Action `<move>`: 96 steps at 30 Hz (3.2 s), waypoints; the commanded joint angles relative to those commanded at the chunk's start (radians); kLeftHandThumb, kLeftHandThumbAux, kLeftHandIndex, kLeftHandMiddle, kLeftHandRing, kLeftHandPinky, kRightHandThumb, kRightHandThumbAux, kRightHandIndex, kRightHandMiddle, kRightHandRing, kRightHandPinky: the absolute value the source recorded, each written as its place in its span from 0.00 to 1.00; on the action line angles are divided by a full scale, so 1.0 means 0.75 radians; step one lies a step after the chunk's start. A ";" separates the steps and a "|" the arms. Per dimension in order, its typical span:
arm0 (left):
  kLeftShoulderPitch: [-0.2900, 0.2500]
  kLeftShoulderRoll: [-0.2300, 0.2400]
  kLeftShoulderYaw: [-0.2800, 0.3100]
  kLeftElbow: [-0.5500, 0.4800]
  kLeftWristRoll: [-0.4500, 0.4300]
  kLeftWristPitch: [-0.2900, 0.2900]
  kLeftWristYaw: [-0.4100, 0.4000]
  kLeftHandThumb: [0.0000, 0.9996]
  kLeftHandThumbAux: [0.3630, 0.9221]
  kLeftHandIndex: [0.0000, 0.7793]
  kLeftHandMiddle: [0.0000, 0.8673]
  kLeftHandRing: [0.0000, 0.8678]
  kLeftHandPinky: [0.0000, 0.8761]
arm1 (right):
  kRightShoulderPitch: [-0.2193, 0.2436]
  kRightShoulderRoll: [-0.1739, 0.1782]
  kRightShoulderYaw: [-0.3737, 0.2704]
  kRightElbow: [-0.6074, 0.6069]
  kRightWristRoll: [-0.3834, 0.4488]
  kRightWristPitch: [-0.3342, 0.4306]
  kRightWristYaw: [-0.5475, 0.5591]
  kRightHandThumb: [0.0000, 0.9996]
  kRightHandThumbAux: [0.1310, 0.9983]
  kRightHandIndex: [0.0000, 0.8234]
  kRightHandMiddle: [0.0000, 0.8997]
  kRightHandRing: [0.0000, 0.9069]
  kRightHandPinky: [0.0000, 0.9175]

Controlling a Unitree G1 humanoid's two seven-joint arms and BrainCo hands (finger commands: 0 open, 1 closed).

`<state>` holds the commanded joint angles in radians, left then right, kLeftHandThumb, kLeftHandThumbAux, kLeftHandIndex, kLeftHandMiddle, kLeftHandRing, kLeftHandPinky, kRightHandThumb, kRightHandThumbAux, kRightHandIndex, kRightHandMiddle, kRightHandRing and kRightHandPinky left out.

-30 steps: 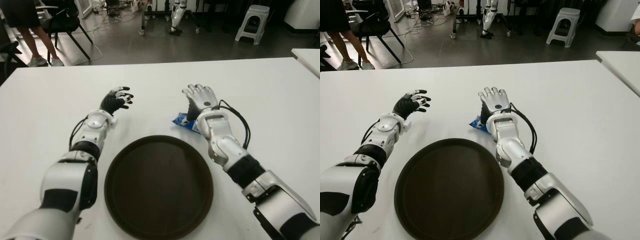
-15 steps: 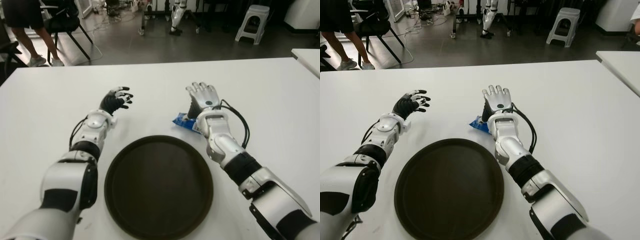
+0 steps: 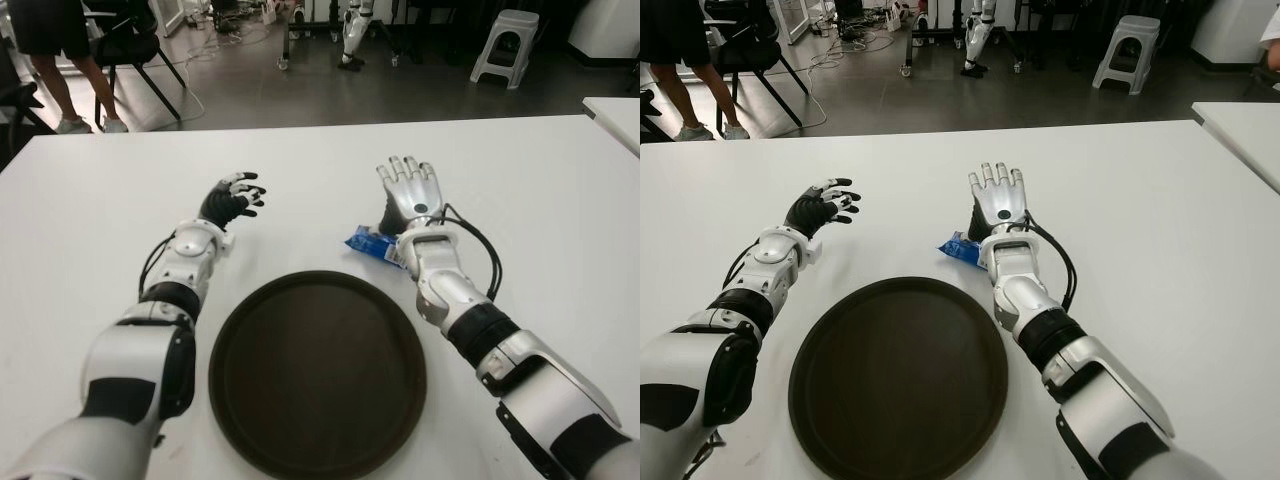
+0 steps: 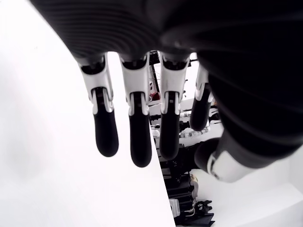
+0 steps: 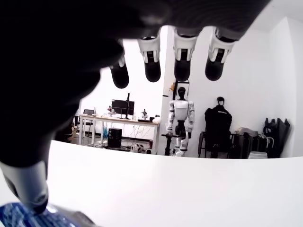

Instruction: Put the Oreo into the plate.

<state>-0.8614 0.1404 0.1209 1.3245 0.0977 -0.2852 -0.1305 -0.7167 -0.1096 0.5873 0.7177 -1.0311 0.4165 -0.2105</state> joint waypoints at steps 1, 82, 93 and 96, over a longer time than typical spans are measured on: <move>0.000 0.000 0.000 0.000 -0.001 0.000 -0.001 0.09 0.52 0.29 0.40 0.40 0.42 | -0.001 0.003 0.001 0.015 0.005 -0.006 -0.006 0.00 0.61 0.00 0.00 0.00 0.00; 0.004 0.012 -0.017 -0.004 0.010 -0.005 0.003 0.10 0.54 0.29 0.39 0.39 0.42 | 0.029 -0.063 -0.031 -0.002 0.227 -0.117 0.151 0.00 0.68 0.00 0.00 0.00 0.00; 0.005 0.014 -0.019 -0.005 0.012 -0.002 0.006 0.09 0.51 0.28 0.39 0.39 0.42 | 0.032 -0.060 -0.030 0.010 0.242 -0.107 0.143 0.00 0.66 0.00 0.00 0.00 0.00; 0.005 0.014 -0.019 -0.005 0.012 -0.004 0.007 0.08 0.52 0.28 0.38 0.39 0.42 | 0.035 -0.060 -0.035 0.016 0.249 -0.111 0.135 0.00 0.66 0.00 0.00 0.00 0.00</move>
<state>-0.8576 0.1506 0.1063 1.3207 0.1067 -0.2879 -0.1251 -0.6907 -0.1550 0.5609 0.7295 -0.8444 0.3335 -0.1094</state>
